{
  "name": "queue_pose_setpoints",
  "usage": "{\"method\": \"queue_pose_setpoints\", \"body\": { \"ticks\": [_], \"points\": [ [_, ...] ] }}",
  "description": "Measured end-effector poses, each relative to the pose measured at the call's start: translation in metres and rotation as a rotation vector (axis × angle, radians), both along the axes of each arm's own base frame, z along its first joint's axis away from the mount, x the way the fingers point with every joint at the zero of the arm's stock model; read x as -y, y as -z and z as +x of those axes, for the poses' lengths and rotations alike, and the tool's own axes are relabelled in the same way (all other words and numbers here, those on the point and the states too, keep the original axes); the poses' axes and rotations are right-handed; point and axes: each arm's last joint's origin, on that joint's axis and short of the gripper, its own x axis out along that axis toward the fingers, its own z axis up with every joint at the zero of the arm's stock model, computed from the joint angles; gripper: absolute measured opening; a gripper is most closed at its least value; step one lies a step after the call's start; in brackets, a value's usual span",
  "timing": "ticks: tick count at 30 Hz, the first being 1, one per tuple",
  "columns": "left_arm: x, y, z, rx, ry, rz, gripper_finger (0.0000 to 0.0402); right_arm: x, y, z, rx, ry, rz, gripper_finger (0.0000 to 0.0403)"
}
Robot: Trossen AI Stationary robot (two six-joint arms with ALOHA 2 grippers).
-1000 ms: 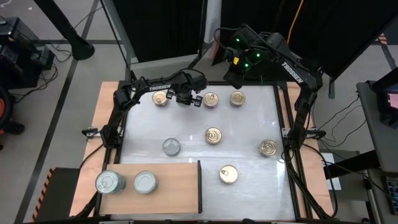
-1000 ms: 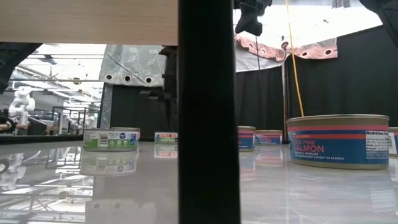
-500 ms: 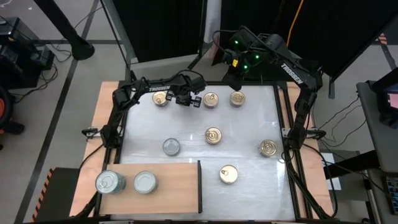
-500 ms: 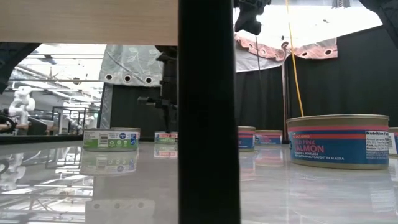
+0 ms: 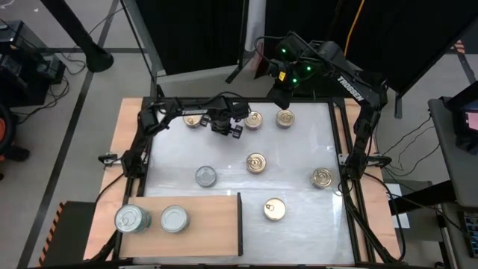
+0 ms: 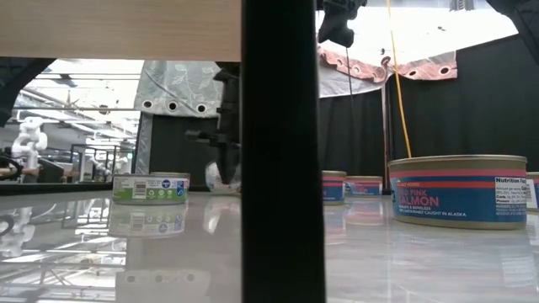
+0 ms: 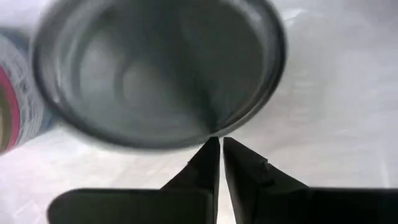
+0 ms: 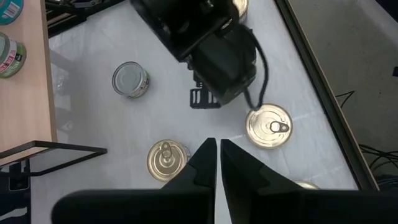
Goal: Stack canned seafood by type on shelf
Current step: Stack the green tuna can on top of the green tuna can on the shelf
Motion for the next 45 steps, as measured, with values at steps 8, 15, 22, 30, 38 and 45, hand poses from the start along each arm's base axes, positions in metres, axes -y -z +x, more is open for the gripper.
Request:
{"method": "queue_pose_setpoints", "body": {
  "ticks": [8, 15, 22, 30, 38, 45],
  "points": [
    [0.019, 0.0, 0.007, -0.01, 0.05, -0.007, 0.0029, 0.001, -0.001, 0.001, 0.011, 0.0, -0.007, 0.0013],
    [0.026, -0.027, 0.004, 0.056, 0.063, 0.017, 0.0029, 0.001, -0.001, 0.001, 0.011, 0.009, -0.001, 0.0013],
    [-0.003, -0.037, -0.012, 0.073, -0.013, 0.019, 0.0029, 0.002, -0.002, 0.002, 0.029, 0.016, -0.007, 0.0013],
    [-0.01, -0.03, -0.012, 0.08, 0.007, 0.001, 0.0029, -0.002, -0.002, 0.005, 0.03, 0.014, 0.001, 0.0013],
    [-0.006, -0.018, -0.006, 0.055, 0.027, -0.021, 0.0029, -0.005, -0.002, 0.007, 0.031, -0.003, -0.009, 0.0013],
    [0.0, -0.012, -0.001, 0.046, 0.041, -0.023, 0.0029, -0.005, -0.003, 0.007, 0.038, -0.003, -0.013, 0.0013]
  ]
}}
